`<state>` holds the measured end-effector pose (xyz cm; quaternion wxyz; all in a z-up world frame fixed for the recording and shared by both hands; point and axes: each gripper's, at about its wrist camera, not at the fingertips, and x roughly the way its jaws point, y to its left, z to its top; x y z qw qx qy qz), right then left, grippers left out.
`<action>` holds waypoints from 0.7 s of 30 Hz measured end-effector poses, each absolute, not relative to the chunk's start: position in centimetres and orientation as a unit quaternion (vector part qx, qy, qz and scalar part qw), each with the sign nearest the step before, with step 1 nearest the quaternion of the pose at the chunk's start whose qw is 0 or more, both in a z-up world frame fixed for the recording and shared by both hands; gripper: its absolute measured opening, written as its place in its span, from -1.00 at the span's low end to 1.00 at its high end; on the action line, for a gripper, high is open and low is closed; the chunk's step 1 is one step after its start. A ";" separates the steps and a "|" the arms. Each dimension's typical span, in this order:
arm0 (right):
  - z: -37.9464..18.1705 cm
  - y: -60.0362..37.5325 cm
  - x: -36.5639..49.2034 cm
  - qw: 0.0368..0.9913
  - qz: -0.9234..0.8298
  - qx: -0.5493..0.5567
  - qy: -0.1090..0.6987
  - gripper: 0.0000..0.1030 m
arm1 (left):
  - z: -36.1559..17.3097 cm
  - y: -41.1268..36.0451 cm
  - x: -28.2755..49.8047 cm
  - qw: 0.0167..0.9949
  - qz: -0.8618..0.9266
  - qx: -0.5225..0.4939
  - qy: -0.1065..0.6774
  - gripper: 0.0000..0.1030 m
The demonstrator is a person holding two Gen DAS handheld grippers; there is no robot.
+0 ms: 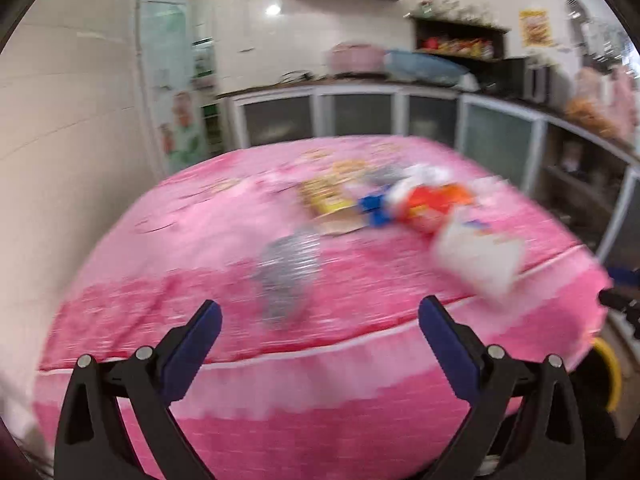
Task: Collect trash
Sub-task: 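Grasp the steel wool with the left tool while the right tool grasps the paper cup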
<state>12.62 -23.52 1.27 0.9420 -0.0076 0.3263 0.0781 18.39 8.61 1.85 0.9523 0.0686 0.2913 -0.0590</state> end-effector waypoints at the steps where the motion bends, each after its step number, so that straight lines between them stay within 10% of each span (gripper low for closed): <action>1: 1.1 -22.8 13.7 0.940 0.082 -0.006 0.330 0.25 | 1.6 9.2 18.7 0.951 -0.053 0.071 0.295 0.85; 21: -0.9 -17.0 22.3 0.915 0.126 0.026 0.382 0.24 | -3.4 10.0 31.3 0.913 -0.080 -0.024 0.400 0.84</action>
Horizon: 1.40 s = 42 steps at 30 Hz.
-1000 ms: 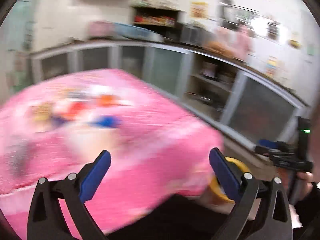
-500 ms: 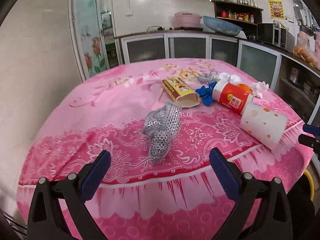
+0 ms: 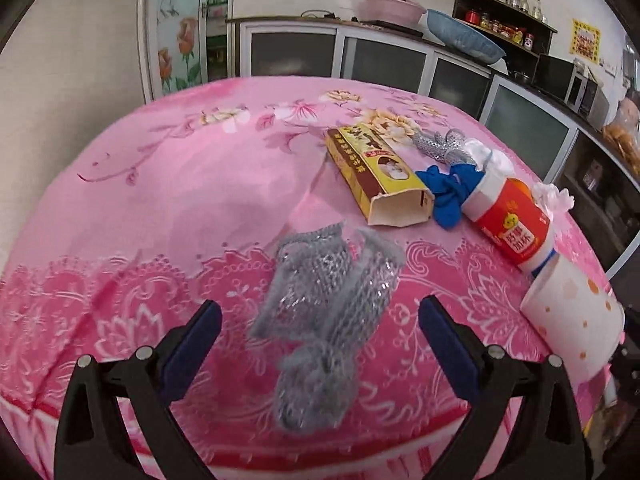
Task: Collect trash
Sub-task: 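Grasp the steel wool with the left tool while the right tool grasps the paper cup, then carry steel wool and paper cup over the bin and release both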
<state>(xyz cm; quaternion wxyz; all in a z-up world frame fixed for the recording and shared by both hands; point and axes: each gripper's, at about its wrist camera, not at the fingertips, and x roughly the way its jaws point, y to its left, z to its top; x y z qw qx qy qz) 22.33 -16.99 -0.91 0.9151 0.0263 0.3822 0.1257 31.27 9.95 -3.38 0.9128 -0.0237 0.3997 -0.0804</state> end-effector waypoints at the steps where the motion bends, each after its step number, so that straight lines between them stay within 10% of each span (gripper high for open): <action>1: -1.0 -16.8 22.6 0.913 0.129 0.028 0.386 0.20 | -3.7 10.0 31.7 0.910 -0.081 -0.032 0.405 0.84; 5: -1.1 -16.2 22.8 0.910 0.129 0.018 0.393 -0.22 | -4.0 10.2 31.9 0.910 -0.075 -0.047 0.405 0.53; 7: -1.1 -16.1 22.8 0.909 0.126 0.016 0.397 -0.70 | -4.1 10.2 31.9 0.910 -0.078 -0.043 0.405 -0.45; 10: -0.8 -16.1 22.4 0.910 0.127 0.027 0.394 -0.83 | -4.3 10.8 31.8 0.907 -0.084 -0.065 0.408 -0.70; 42: 7.0 -24.7 12.0 0.953 0.067 0.062 0.290 -0.95 | 2.4 4.3 21.1 0.922 -0.213 -0.023 0.324 -0.70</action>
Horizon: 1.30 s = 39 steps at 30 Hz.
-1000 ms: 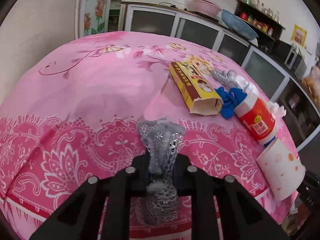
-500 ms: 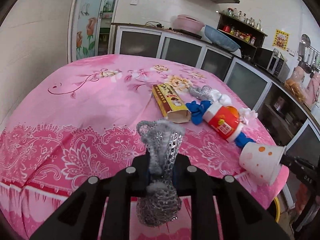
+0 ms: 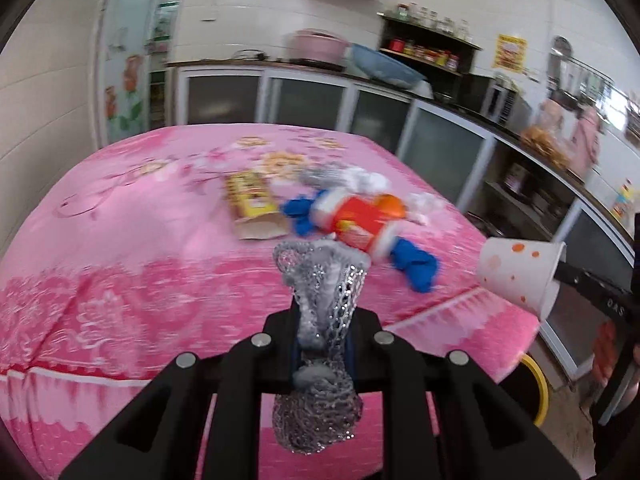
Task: Collect trash
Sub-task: 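Carry steel wool and paper cup over the bin and release both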
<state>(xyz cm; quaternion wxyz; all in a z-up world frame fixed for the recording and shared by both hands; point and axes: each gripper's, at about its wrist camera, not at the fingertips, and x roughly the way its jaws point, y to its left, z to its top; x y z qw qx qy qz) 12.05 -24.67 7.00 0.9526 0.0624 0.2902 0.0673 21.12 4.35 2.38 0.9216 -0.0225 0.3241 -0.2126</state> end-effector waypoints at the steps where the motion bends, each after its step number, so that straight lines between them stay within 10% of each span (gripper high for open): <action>1: 7.0 -25.6 11.4 0.953 0.058 0.063 0.290 -0.96 | 2.4 3.2 20.8 0.919 -0.226 -0.017 0.323 -0.70; 39: -10.2 -53.3 -9.5 0.823 -0.292 0.235 0.426 -0.95 | -9.2 -43.1 7.4 0.694 -0.568 0.210 0.390 -0.69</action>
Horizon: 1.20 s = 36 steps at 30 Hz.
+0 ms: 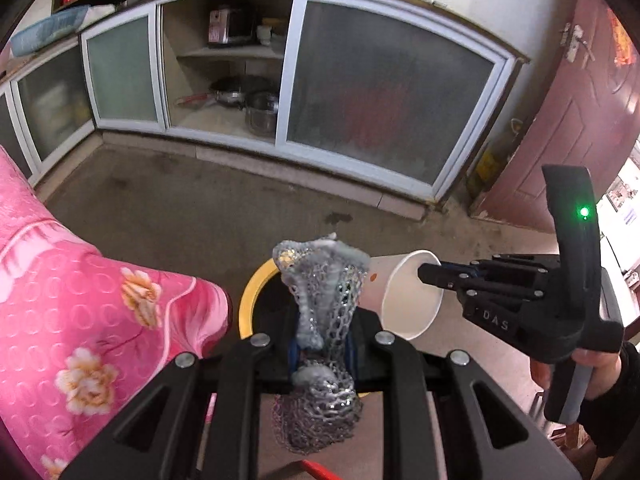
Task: Collect trash
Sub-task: 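Carry steel wool and paper cup over the bin and release both, then grasp the yellow box with the left tool while the right tool grasps white tissue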
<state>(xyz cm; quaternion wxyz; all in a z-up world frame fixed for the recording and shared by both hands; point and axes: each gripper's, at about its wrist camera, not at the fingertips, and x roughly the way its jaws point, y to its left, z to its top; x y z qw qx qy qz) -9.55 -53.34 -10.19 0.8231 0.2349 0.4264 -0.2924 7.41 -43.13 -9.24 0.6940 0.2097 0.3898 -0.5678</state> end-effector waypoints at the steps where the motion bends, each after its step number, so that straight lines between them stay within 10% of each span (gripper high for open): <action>1: -10.5 -53.4 -9.4 0.820 -0.295 0.236 0.430 -0.95 | -9.6 -43.4 7.4 0.695 -0.563 0.212 0.394 -0.69; 9: -13.4 -55.6 -8.7 0.785 -0.318 0.252 0.467 -0.93 | -11.1 -45.8 7.1 0.683 -0.564 0.217 0.411 -0.59; 13: -14.5 -56.6 -10.2 0.766 -0.343 0.248 0.484 -0.73 | -10.4 -45.3 7.0 0.702 -0.559 0.198 0.394 0.74; 16: -14.1 -57.0 -11.9 0.763 -0.347 0.267 0.476 -0.06 | -9.7 -44.2 7.8 0.705 -0.559 0.172 0.401 0.79; 36: 0.2 -46.2 -6.1 0.902 -0.219 0.149 0.341 0.22 | -1.2 -25.8 14.9 0.800 -0.486 0.016 0.351 0.84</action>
